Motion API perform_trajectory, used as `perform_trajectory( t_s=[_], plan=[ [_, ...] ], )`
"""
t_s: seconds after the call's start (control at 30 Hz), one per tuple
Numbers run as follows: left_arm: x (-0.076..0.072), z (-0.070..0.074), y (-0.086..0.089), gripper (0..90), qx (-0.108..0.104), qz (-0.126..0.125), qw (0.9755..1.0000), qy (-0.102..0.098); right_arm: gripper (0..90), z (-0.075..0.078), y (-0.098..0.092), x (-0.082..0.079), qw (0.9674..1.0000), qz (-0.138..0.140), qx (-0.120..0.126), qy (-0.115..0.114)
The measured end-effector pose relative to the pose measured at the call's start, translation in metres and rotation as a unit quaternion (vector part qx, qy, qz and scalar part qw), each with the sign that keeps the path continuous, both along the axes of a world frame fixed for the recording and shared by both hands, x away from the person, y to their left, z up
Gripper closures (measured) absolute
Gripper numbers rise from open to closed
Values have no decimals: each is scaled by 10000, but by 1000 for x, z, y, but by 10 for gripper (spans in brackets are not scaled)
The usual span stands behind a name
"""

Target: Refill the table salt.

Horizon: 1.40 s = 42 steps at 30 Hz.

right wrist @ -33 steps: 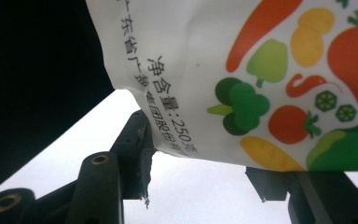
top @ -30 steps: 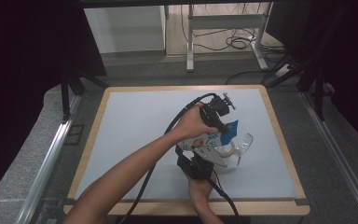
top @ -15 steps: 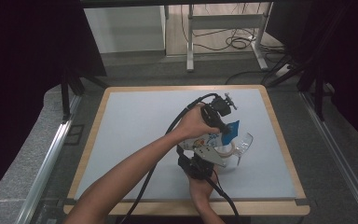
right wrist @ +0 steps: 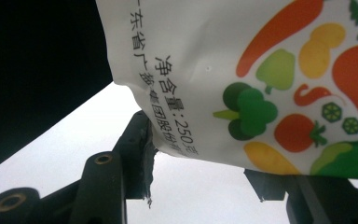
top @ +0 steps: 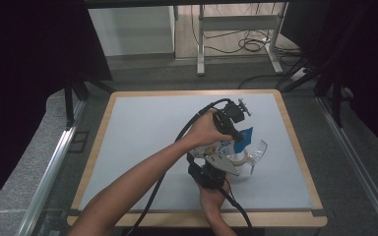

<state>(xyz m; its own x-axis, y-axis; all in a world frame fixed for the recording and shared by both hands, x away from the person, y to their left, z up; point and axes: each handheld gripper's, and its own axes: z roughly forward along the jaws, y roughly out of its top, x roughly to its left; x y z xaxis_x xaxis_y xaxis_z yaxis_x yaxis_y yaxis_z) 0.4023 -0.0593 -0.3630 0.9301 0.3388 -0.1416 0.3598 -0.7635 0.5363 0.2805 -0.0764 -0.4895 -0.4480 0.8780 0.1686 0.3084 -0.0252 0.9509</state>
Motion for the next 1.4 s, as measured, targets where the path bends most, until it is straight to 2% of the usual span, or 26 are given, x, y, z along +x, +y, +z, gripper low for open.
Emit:
perform_trajectory(
  t_s=[1.4],
  plan=[
    [3,4,-2,900,29,-33,10000,-31,502,4,1,4,9999,-59,130,1]
  ],
)
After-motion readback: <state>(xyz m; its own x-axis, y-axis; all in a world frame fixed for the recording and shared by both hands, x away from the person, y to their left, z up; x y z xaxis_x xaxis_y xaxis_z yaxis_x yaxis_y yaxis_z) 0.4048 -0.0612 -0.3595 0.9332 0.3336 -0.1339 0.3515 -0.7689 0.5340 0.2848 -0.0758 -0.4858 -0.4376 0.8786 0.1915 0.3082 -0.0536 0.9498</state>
